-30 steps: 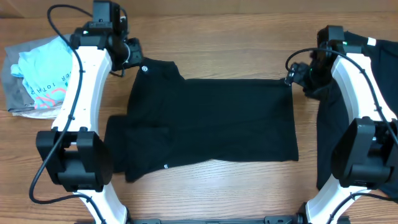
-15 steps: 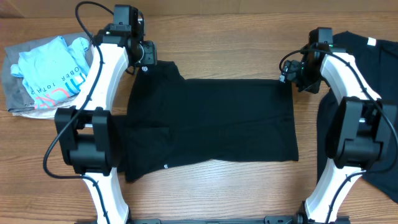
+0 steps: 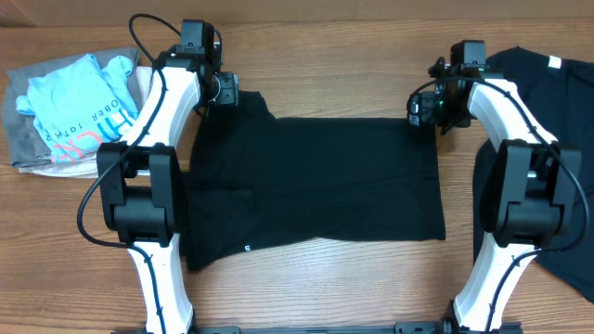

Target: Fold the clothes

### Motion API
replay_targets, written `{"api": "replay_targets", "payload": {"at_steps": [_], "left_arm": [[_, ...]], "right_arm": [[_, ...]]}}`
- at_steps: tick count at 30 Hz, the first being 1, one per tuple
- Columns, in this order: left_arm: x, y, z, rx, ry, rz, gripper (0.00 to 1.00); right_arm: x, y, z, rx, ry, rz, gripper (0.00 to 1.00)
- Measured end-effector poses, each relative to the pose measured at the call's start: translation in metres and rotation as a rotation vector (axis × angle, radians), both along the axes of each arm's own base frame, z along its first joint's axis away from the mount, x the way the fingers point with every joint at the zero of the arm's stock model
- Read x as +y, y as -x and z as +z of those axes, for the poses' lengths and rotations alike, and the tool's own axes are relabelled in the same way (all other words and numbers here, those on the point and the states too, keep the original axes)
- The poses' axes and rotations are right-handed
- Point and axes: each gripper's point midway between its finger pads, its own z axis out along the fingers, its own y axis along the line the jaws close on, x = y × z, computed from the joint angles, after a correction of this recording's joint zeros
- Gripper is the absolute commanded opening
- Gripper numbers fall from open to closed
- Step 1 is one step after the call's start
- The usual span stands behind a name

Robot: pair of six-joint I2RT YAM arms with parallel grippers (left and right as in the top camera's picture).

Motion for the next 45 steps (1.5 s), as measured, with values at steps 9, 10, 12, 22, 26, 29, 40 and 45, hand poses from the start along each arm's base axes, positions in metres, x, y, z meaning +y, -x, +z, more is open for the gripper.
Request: {"api": "replay_targets", "payload": {"at_steps": [9,10,12,22,26,29,40,45], "left_arm": [[0.000,-0.001,0.001,-0.006,-0.006,-0.016,0.75],[0.000,-0.001,0.000,-0.006,-0.006,-0.015,0.75],[0.000,-0.001,0.000,-0.006,-0.006,-0.016,0.75],[0.000,-0.003,0.001,-0.014,-0.008,-0.023,0.73],[-0.001,-0.006,0.003,-0.031,-0.015,-0.042,0.75],[-0.001,-0.007,0.003,-0.035,-0.019,-0.050,0.76],[-0.001,-0.006,-0.002,-0.025,-0.025,-0.064,0.74],[-0.001,-0.006,-0.003,-0.022,-0.024,-0.064,0.74]], "right_arm": [[0.002,0.006,-0.001,0.002,0.037,0.182,0.74],[0.002,0.004,-0.001,-0.007,0.045,0.207,0.73],[0.002,0.001,0.000,-0.028,0.061,0.263,0.71],[0.002,-0.006,0.002,-0.077,0.112,0.417,0.57],[0.002,-0.007,0.002,-0.083,0.120,0.439,0.54],[0.002,-0.006,0.000,-0.086,0.126,0.458,0.56],[0.001,-0.003,-0.010,-0.093,0.144,0.517,0.37],[0.001,0.001,-0.017,-0.079,0.134,0.522,0.15]]}}
